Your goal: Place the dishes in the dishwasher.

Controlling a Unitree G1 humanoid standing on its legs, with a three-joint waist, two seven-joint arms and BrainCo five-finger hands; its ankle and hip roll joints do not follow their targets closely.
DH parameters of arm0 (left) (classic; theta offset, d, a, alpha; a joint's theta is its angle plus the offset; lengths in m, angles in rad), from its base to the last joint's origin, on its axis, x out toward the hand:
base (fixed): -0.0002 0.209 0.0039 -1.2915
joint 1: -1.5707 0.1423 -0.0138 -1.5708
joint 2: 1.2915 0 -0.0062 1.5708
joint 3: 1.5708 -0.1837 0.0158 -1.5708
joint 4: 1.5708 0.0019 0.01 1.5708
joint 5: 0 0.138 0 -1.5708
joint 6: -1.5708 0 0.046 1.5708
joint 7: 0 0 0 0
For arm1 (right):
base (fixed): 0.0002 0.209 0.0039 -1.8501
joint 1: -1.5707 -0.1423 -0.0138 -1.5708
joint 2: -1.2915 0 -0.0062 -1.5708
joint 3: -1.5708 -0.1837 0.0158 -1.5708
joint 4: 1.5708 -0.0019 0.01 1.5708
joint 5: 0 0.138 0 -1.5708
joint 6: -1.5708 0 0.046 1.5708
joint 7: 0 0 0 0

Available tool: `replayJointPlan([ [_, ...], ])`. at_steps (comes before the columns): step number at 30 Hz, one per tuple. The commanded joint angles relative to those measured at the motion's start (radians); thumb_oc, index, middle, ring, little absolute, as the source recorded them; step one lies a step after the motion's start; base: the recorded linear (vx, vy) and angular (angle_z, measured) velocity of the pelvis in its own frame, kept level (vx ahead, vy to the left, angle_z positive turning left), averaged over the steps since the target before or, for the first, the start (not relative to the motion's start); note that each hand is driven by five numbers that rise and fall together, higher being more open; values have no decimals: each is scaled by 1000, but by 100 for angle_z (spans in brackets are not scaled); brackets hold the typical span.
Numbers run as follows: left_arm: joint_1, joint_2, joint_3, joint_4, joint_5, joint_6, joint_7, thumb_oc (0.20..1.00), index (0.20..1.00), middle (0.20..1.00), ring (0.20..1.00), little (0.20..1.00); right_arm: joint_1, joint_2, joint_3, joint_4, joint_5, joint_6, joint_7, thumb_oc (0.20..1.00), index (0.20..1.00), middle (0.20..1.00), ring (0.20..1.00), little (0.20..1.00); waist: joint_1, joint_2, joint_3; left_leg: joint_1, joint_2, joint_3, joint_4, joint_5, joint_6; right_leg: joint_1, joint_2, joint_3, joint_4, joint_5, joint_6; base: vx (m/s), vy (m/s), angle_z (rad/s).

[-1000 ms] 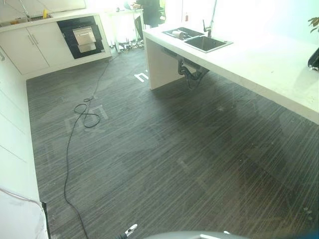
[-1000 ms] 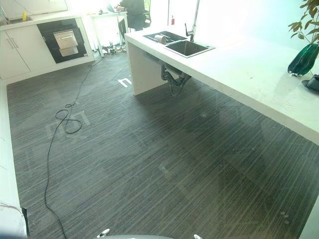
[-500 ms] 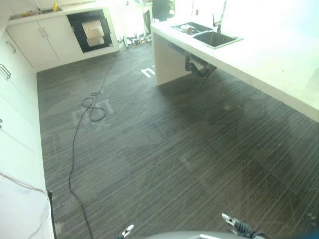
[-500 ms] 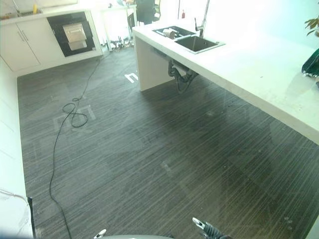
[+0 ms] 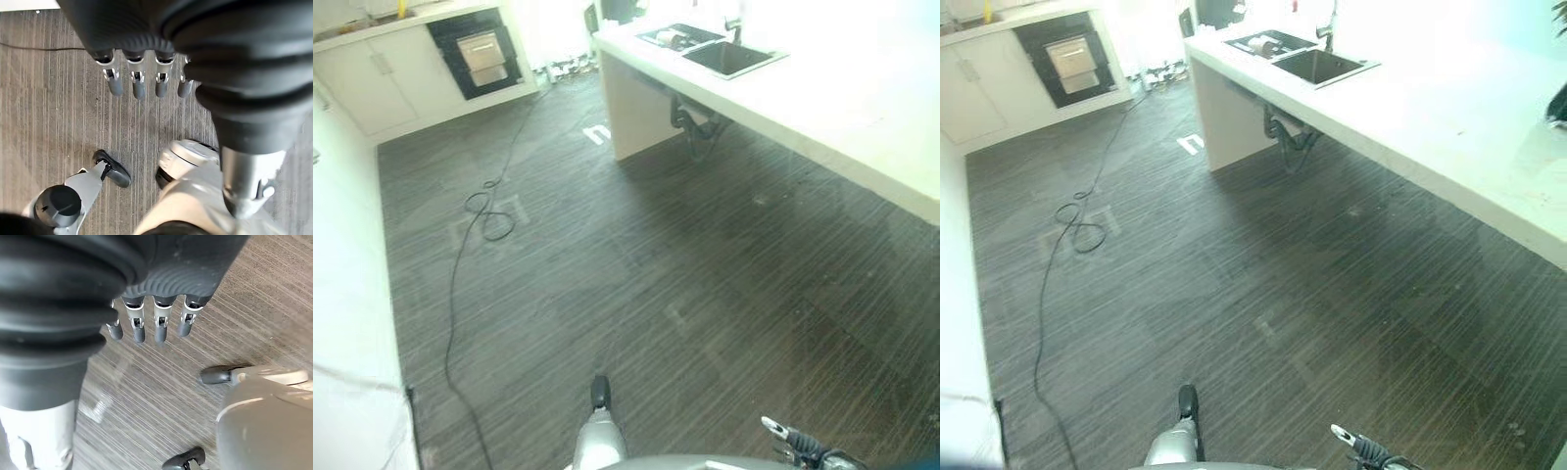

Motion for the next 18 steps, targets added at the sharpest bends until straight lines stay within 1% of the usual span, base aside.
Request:
replayJointPlan([
  [1,-11,43,-16,-23,25,9,-10,1000,1000,1000,1000,1000,38,10,-52,-52,1,0,-23,1000,1000,1000,1000,1000,24,1,-88,-28,-46,21,81,14,36,57,-121,-64,171,-106,143,566,270,-22],
  [2,-20,48,-18,-27,27,9,-15,1000,1000,1000,1000,1000,42,13,-58,-51,4,1,-23,1000,1000,1000,1000,1000,24,-4,-93,-26,-60,19,87,4,47,50,-136,-72,213,-74,157,417,207,-7],
  [3,-24,51,-19,-29,27,11,-17,1000,1000,1000,1000,1000,44,15,-60,-50,6,2,-23,1000,1000,1000,1000,1000,24,-9,-95,-23,-68,19,88,-2,54,45,-145,-75,234,-57,164,424,252,3],
  [4,-46,59,-34,-43,29,7,-34,1000,1000,1000,1000,1000,53,23,-70,-53,19,1,-22,1000,1000,1000,1000,1000,22,-17,-104,3,-102,18,76,-23,82,5,-201,-104,398,80,200,505,328,10],
  [5,-64,62,-53,-57,33,8,-47,1000,1000,1000,1000,1000,65,25,-75,-63,29,-3,-18,1000,1000,1000,1000,1000,10,-16,-103,43,-131,17,50,-38,100,-51,-236,-100,549,194,218,672,443,12],
  [6,-77,61,-78,-73,17,5,-57,1000,1000,1000,1000,1000,77,24,-77,-74,34,-7,-10,1000,1000,1000,1000,1000,-6,6,-103,82,-145,9,30,-59,113,-139,-244,-85,689,282,216,537,359,6],
  [7,-79,62,-87,-87,7,3,-53,1000,1000,1000,1000,1000,76,20,-74,-78,38,-9,-4,1000,1000,1000,1000,1000,-21,17,-97,116,-154,3,20,-78,120,-251,-250,-72,761,326,209,464,278,19],
  [8,-85,64,-101,-94,1,-1,-50,1000,1000,1000,1000,1000,75,17,-70,-81,45,-9,0,1000,1000,1000,1000,1000,-35,21,-91,143,-167,-9,15,-94,128,-321,-247,-77,775,312,195,435,171,24],
  [9,-99,66,-121,-96,-3,0,-52,1000,1000,1000,1000,1000,73,16,-60,-82,52,-9,4,1000,1000,1000,1000,1000,-52,29,-88,162,-167,-10,15,-100,129,-374,-218,-111,719,258,173,412,94,23],
  [10,-107,67,-130,-96,1,5,-54,1000,1000,1000,1000,1000,72,17,-55,-83,54,-12,4,1000,1000,1000,1000,1000,-61,30,-87,171,-165,-7,15,-101,126,-389,-203,-134,675,236,168,425,25,9],
  [11,-117,75,-131,-87,21,4,-67,1000,1000,1000,1000,1000,75,19,-47,-85,61,-17,5,1000,1000,1000,1000,1000,-75,24,-83,190,-170,-9,15,-107,120,-412,-188,-170,591,214,166,515,-92,24],
  [12,-132,93,-130,-49,69,2,-114,1000,1000,1000,1000,1000,92,20,-42,-86,85,-27,14,1000,1000,1000,1000,1000,-107,7,-79,226,-179,-24,15,-131,110,-455,-160,-229,386,215,162,551,-147,31],
  [13,-138,89,-136,-44,76,7,-108,1000,1000,1000,1000,1000,101,24,-43,-88,92,-29,12,1000,1000,1000,1000,1000,-123,-4,-77,244,-185,-30,15,-147,108,-455,-148,-233,301,226,167,510,-163,39],
  [14,-141,84,-137,-43,82,11,-104,1000,1000,1000,1000,1000,108,27,-46,-88,94,-31,13,1000,1000,1000,1000,1000,-132,-10,-76,253,-189,-34,15,-157,107,-455,-142,-228,259,236,170,362,-130,42],
  [15,-145,76,-140,-38,87,12,-101,1000,1000,1000,1000,1000,116,33,-52,-85,94,-36,15,1000,1000,1000,1000,1000,-145,-19,-75,268,-196,-43,15,-172,105,-463,-138,-221,174,258,178,395,-122,79],
  [17,-152,57,-154,-26,102,13,-97,1000,1000,1000,1000,1000,129,46,-65,-74,85,-42,12,1000,1000,1000,1000,1000,-166,-26,-73,297,-204,-66,15,-208,106,-492,-140,-205,63,301,192,538,-150,114],
  [18,-149,48,-167,-19,117,6,-99,1000,1000,1000,1000,1000,133,57,-71,-72,88,-41,-2,1000,1000,1000,1000,1000,-169,-26,-71,319,-207,-71,15,-230,108,-535,-140,-227,1,300,199,608,-167,98],
])
